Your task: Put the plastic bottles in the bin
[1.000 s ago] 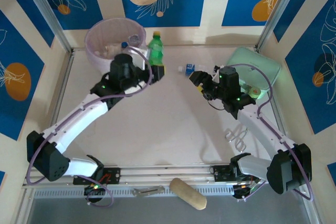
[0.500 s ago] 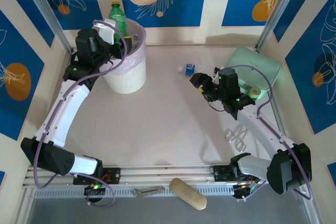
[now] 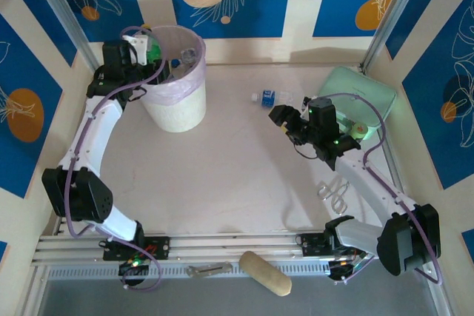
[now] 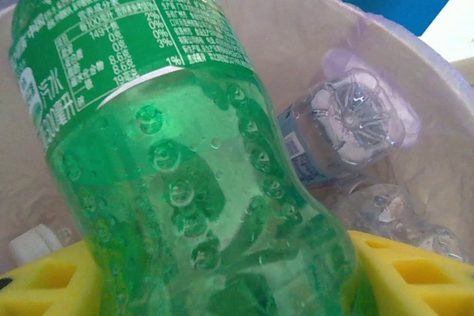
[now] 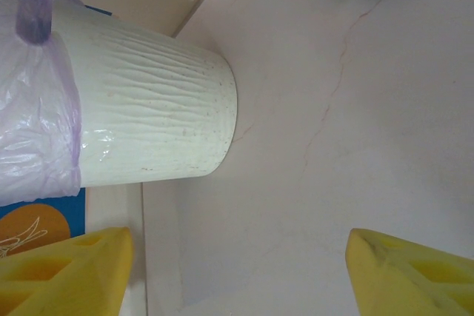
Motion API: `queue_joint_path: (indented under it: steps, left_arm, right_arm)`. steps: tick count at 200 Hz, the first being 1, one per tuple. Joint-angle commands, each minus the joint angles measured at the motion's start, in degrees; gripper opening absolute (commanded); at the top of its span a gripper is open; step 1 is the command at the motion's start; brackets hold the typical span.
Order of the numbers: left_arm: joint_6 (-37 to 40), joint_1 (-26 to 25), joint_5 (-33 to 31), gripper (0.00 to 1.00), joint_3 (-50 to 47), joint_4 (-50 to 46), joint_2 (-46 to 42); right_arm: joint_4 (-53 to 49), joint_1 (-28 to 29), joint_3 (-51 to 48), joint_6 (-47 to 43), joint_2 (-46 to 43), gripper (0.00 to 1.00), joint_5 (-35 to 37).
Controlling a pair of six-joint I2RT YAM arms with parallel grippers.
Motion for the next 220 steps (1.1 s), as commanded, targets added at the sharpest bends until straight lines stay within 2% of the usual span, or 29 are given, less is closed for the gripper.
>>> queue_joint_path:
  steps: [1,31,45,59,84,138,161,192,206,214,220]
  left_arm:
    - [-2.0,1.0,2.8,0.61,2.3,-2.7,0.3]
    - [-2.5,1.1,3.6,0.66,2.9,-3.8,1.0]
    - [-2.6,1.1,3.6,0.72,3.1,-4.0,0.9]
    - [-3.0,1.2,3.6,0.83,3.5,-4.2,0.8]
    - [-3.4,1.1,3.6,0.9,4.2,-4.5,0.1]
    - [-7.3,1.1,7.6,0.92,3.3,-2.5,-5.8]
    - [-11.8,0.9,12.0,0.93,-1.1,1.2,-9.7]
    - [-20.5,-1.5,18.9,0.93,-12.3,11.4,-16.3]
    - [-22.6,-4.0,18.6,0.94,-17.5,14.2,-19.4]
    - [-23.6,-5.8,17.6,1.0,-20.9,15.8,-21.2]
    - [-24.7,-7.3,16.4,1.0,-23.5,17.0,-22.6]
  right_arm:
    - [-1.0,-0.3,-0.9,-1.2,-1.4,0.77,1.2]
    - [-1.1,-0.3,-0.9,-1.4,-1.3,0.77,1.3]
    - [-1.1,-0.3,-0.9,-1.5,-1.3,0.77,1.3]
    - [-1.1,-0.3,-0.8,-1.6,-1.3,0.77,1.4]
    - [-1.0,-0.3,-0.8,-1.8,-1.2,0.77,1.6]
    - [-2.8,-2.5,3.5,-9.5,2.1,0.77,1.9]
    - [-4.6,-3.5,7.4,-15.6,6.4,0.77,1.5]
    - [-6.2,-3.7,14.4,-26.2,14.7,0.77,1.9]
    - [-7.4,-4.0,18.7,-29.9,19.8,0.78,2.2]
    - [-8.7,-4.2,21.5,-31.4,23.0,0.79,2.2]
    - [-9.6,-4.4,23.6,-32.4,25.5,0.79,2.2]
